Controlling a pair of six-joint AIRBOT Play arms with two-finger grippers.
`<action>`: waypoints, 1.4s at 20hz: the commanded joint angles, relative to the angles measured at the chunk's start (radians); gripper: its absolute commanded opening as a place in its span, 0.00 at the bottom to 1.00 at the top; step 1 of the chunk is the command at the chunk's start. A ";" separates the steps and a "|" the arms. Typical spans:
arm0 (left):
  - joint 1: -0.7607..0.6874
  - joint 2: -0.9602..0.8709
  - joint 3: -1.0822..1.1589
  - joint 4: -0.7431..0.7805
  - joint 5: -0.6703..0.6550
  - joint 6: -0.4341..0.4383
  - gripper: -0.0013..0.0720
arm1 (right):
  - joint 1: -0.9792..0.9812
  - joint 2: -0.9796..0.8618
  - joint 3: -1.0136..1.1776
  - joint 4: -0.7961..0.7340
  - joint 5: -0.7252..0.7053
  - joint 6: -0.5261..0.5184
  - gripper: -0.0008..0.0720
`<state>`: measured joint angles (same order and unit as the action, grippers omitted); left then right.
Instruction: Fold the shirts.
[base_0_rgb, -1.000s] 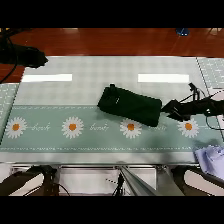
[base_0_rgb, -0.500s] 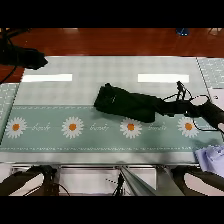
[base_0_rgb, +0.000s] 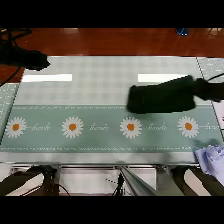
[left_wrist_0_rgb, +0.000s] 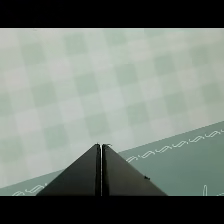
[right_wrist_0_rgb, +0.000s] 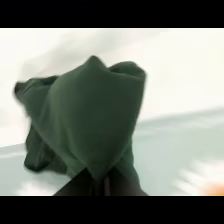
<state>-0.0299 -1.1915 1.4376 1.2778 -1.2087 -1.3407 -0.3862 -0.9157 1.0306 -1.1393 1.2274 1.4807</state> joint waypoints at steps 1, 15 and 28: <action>0.000 -0.035 0.000 0.003 0.000 0.000 0.09 | -0.221 0.114 0.156 -0.280 0.324 0.030 0.05; 0.050 -0.292 0.000 0.009 0.200 -0.025 0.09 | -0.686 0.171 0.238 -0.738 0.569 0.066 0.05; 0.313 -0.322 0.001 0.010 0.457 -0.006 0.09 | -0.816 0.216 -0.124 -1.080 0.580 -0.028 0.24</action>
<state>0.2306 -1.5127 1.4372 1.2873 -0.7742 -1.3632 -1.1435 -0.7177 0.9829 -2.1681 1.8294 1.4803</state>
